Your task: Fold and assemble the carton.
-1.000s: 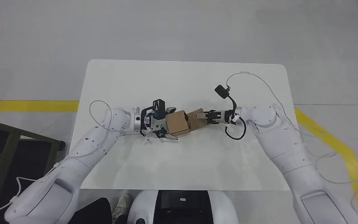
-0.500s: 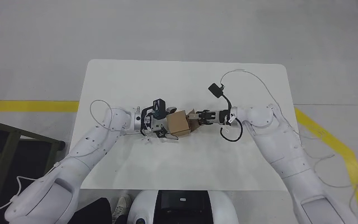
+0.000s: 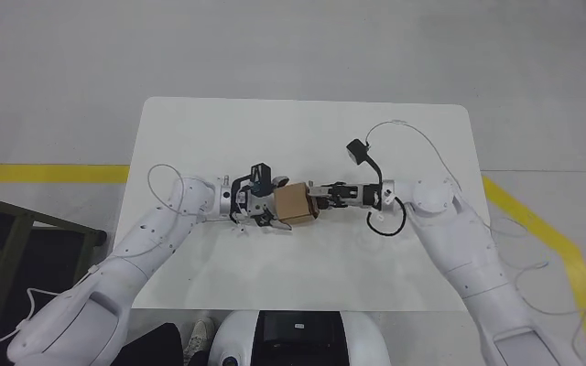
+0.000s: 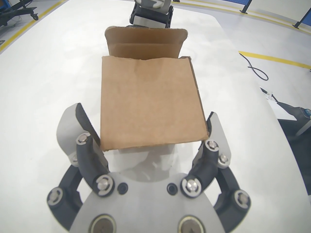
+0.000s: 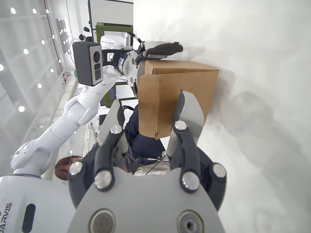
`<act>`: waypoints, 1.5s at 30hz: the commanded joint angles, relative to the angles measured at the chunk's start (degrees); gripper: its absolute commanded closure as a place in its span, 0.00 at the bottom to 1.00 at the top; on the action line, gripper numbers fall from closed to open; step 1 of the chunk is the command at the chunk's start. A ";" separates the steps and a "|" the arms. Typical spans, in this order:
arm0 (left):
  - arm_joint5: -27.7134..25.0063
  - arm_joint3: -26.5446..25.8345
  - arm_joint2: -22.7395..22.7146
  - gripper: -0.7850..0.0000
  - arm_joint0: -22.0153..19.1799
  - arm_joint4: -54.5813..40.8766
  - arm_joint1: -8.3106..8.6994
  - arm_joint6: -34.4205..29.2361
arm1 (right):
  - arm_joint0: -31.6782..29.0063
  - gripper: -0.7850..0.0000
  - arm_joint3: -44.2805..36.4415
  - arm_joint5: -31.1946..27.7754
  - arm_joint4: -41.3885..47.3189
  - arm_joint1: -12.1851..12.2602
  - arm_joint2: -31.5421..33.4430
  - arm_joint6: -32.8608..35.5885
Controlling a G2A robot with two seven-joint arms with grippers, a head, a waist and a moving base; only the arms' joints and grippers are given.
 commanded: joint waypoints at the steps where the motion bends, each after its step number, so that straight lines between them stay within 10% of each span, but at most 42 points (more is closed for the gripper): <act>1: 0.00 0.00 0.25 0.00 -0.12 -0.21 0.00 -0.12 | 0.11 0.55 0.94 -0.07 0.59 -0.04 -0.09 0.14; 45: 0.00 -0.14 2.64 0.00 -1.31 -2.65 0.40 -1.17 | 1.28 0.67 8.58 -0.82 7.96 -0.91 -2.23 2.62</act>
